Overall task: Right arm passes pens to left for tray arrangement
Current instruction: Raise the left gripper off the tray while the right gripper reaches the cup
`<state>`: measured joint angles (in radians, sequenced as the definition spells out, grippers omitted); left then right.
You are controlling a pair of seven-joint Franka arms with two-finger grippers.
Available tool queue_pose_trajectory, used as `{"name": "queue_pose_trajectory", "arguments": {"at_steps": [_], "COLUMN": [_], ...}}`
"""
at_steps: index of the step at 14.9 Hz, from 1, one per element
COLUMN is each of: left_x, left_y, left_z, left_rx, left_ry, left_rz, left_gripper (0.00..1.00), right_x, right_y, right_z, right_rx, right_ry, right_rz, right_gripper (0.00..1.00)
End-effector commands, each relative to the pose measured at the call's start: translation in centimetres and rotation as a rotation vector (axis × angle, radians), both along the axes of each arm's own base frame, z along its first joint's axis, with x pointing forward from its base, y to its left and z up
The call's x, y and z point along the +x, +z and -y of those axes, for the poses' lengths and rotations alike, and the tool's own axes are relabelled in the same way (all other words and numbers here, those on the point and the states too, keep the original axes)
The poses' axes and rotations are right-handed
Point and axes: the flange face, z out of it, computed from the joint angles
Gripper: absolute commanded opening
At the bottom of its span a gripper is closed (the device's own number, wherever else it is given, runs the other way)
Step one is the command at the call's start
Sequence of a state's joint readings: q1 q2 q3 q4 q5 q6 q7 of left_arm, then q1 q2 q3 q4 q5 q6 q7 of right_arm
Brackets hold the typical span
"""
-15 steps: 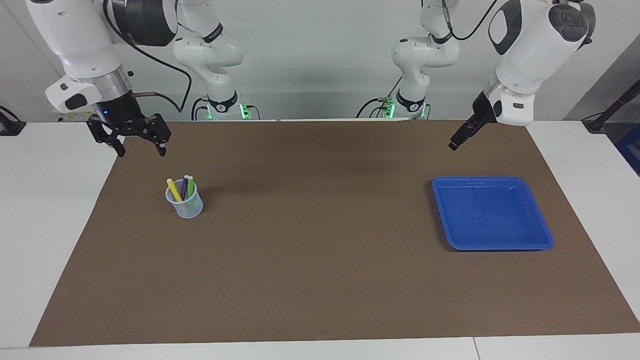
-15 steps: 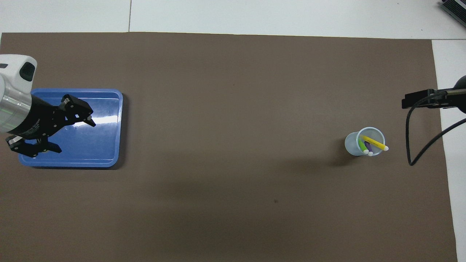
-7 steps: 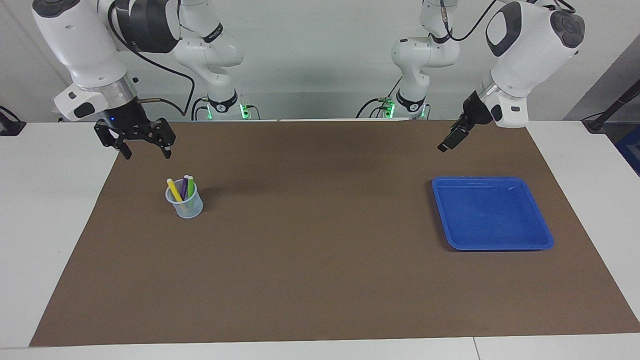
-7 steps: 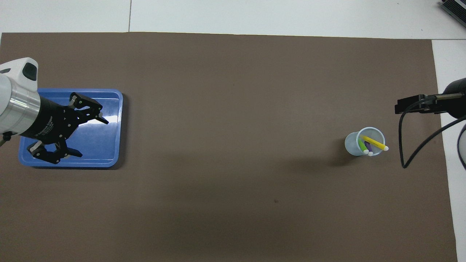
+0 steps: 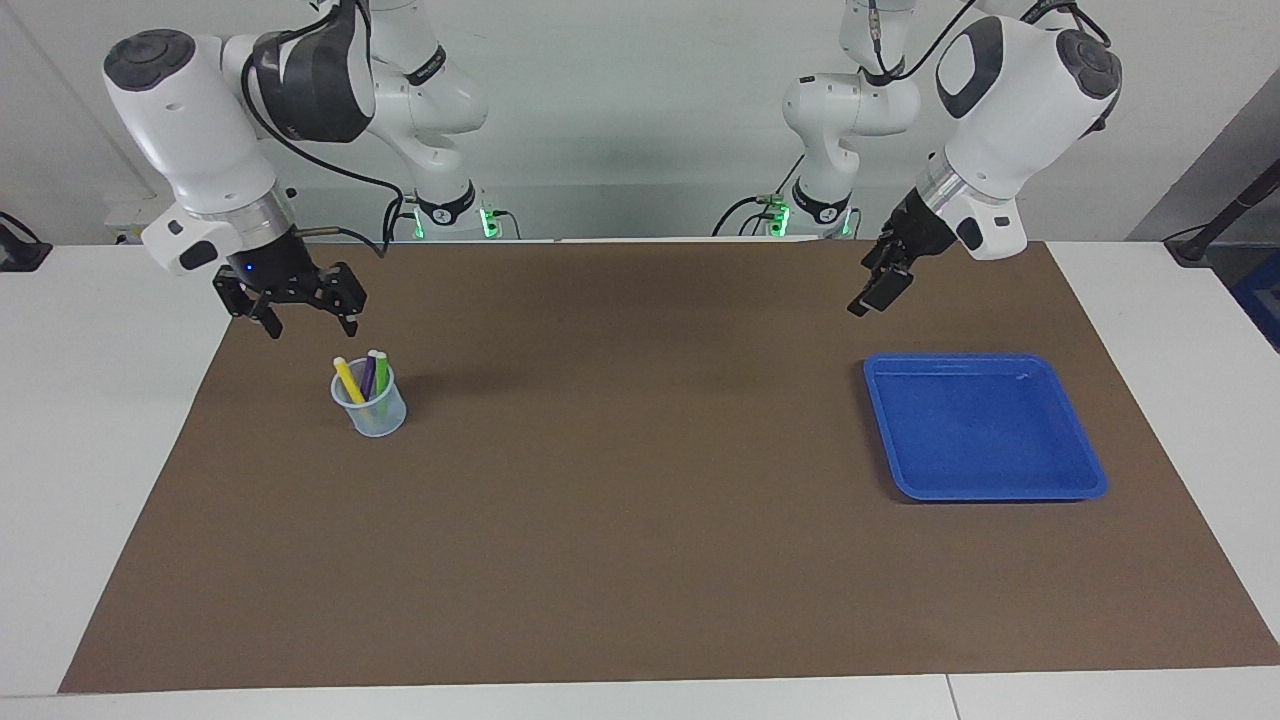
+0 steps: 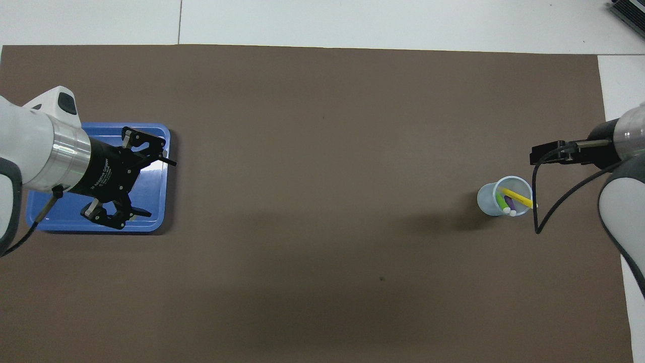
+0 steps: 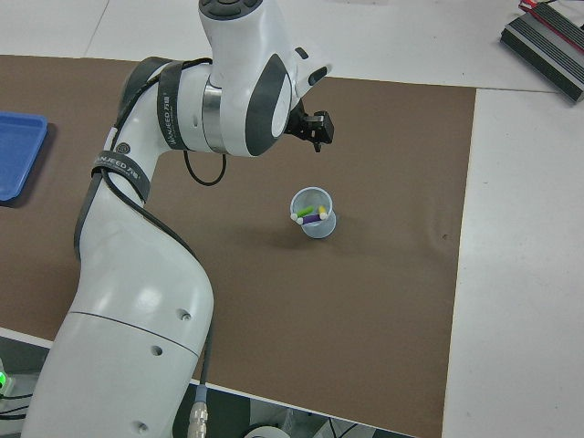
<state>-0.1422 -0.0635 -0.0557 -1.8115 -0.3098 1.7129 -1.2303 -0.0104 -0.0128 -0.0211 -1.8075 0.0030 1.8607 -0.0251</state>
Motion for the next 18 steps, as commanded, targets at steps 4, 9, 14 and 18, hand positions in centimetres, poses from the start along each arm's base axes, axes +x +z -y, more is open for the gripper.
{"name": "queue_pose_trajectory", "arguments": {"at_steps": [4,9,14,18], "left_x": [-2.0,-2.4,-2.4,-2.6], "left_y": [-0.4,-0.1,0.1,0.1], "left_z": [1.4,4.1,5.5,6.0], "left_rx": [-0.029,-0.039,-0.046,-0.047], "left_ry": [0.037,0.091,0.091,0.085], "left_rz": [-0.007,-0.013,0.012,0.013], "left_gripper": [1.0,1.0,1.0,1.0], "right_x": [-1.2,-1.4,-1.4,-1.7], "right_y": [-3.5,-6.3,-7.7,-9.5], "right_z": [-0.9,-0.5,0.0,0.4], "right_rx": [0.015,0.009,0.005,0.0], "right_ry": [0.034,0.067,0.083,0.112], "right_rz": [0.022,0.044,0.032,0.049], "right_gripper": [1.0,1.0,1.0,1.0]}}
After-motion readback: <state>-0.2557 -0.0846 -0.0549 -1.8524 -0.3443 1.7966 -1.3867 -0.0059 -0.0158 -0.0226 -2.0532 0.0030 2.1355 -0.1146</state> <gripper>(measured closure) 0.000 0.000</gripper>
